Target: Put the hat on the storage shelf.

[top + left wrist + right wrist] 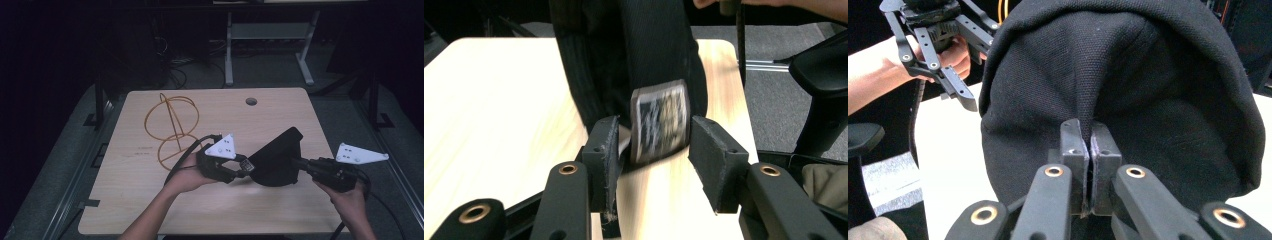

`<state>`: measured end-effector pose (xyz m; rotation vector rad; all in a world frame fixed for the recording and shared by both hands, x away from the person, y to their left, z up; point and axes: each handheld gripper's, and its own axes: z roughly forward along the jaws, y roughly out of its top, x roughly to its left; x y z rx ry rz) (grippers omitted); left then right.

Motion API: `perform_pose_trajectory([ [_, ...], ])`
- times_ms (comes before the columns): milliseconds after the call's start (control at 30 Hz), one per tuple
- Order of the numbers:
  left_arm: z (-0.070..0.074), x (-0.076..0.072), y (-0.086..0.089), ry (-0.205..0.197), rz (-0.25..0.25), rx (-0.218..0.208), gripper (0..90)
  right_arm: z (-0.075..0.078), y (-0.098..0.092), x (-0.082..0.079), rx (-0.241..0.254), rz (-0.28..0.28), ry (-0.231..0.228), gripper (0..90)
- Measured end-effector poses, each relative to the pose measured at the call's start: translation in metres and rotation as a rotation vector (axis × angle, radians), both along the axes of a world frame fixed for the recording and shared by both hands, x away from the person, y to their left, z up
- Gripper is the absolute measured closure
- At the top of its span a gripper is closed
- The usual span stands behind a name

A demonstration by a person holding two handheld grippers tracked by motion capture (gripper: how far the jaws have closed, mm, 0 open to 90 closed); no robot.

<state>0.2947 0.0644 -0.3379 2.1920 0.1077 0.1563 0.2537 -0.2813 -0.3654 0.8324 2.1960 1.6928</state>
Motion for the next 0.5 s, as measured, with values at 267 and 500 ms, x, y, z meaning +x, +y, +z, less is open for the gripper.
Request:
perform_pose_trajectory([
  [267,-0.003,-0.005,0.026,-0.012,0.055,-0.008,50.0,0.011,-0.004,0.005,-0.011,-0.007,-0.006,87.6],
  [500,-0.016,-0.012,0.041,-0.003,0.082,0.011,47.5,0.029,-0.008,0.007,-0.033,-0.012,-0.024,87.6],
])
